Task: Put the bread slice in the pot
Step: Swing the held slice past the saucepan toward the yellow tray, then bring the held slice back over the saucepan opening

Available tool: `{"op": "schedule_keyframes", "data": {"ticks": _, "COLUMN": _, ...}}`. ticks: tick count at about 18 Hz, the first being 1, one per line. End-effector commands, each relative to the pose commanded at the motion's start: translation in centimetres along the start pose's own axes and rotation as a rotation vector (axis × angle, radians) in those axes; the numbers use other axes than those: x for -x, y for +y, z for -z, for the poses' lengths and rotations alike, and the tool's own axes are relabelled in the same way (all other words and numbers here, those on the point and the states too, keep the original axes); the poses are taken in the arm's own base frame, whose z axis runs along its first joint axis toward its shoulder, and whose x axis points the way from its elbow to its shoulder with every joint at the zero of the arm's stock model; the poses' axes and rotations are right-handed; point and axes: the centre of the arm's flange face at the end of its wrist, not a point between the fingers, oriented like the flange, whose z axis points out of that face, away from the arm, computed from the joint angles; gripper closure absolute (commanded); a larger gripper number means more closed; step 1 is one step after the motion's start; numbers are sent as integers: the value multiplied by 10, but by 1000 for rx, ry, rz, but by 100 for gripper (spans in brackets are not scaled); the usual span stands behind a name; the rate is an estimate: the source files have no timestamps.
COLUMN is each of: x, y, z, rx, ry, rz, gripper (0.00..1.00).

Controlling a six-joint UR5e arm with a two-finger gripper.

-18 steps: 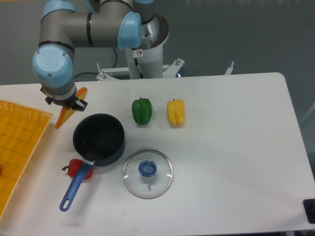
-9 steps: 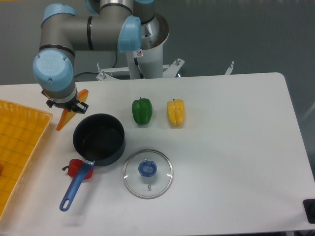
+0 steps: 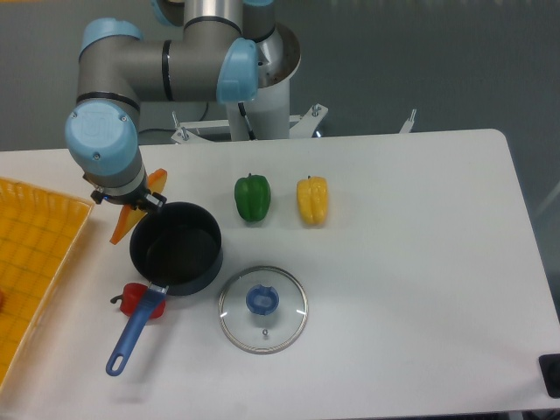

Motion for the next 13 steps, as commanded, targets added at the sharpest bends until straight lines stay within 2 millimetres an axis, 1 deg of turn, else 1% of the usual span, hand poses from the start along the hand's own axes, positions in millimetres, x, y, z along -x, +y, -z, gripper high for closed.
{"op": "schedule_keyframes", "data": {"ticks": 4, "x": 7, "y": -9, "z": -3, "rx": -29, "ry": -28, "rz": -4, "gripper": 79}}
{"op": "schedule_keyframes", "data": {"ticks": 8, "x": 24, "y": -19, "z": -11, "rx": -28, "ry": -26, "rz": 11, "gripper": 78}}
{"op": "schedule_keyframes", "data": {"ticks": 10, "x": 26, "y": -23, "z": -10, "rx": -26, "ry": -36, "rz": 10, "gripper": 78}}
{"op": "schedule_keyframes", "data": {"ticks": 13, "x": 31, "y": -25, "z": -16, "rx": -11, "ry": -41, "rz": 11, "gripper": 78}}
